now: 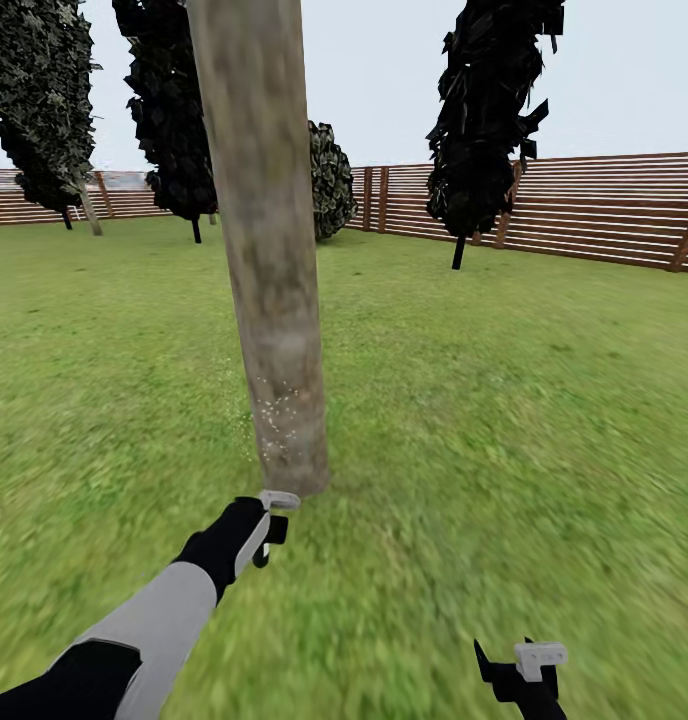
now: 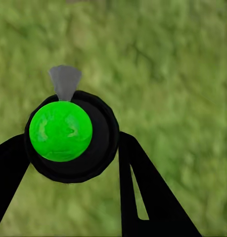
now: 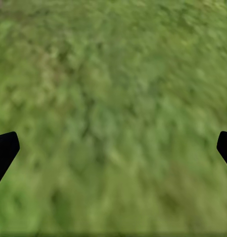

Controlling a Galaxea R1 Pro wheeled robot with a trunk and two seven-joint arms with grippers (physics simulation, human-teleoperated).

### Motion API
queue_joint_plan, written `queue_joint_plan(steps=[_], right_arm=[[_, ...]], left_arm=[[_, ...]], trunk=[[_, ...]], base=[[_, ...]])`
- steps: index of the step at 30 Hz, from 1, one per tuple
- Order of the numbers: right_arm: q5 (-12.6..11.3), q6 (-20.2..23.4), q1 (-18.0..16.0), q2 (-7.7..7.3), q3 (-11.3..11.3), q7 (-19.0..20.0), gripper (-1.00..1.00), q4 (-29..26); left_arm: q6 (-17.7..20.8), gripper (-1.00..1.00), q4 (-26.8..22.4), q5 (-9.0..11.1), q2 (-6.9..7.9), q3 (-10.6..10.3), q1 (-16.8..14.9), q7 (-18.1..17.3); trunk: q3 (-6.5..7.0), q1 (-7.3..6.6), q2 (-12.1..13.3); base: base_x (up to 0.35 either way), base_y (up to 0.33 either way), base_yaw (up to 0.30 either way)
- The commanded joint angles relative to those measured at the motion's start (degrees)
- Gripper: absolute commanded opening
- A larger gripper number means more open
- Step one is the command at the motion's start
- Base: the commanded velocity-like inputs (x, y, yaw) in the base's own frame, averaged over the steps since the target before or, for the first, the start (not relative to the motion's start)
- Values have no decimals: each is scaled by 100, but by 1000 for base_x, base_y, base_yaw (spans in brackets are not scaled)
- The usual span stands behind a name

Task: In the garden, pick up the pesticide atomizer on the floor and spray pesticide onto both trees until each tree trunk is fully covered.

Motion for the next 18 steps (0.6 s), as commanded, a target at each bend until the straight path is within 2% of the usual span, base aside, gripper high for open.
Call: queue_joint_plan(steps=[1,7,9,12,15,18], right_arm=[[0,0,0,0,0,0,100,-1],[0,0,0,0,0,0,100,3],[0,0,0,0,0,0,100,3],[0,0,0,0,0,0,100,3],[0,0,0,0,0,0,100,2],[0,0,0,0,0,0,100,2]], left_arm=[[1,-100,-22,-11,5,11,-2,5],[-2,-100,-153,-17,77,45,1,13],[-7,-100,-156,-18,72,58,1,27],[-8,-100,-166,-11,7,42,-3,37],[-8,-100,-173,-9,-97,23,-23,40],[-1,-100,-370,-10,-105,29,-34,37]], trunk=[[0,0,0],[0,0,0],[0,0,0],[0,0,0],[0,0,0],[0,0,0]], base=[[0,0,0],[-13,0,0],[-240,0,0],[-264,0,0],[-75,0,0],[-13,0,0]])
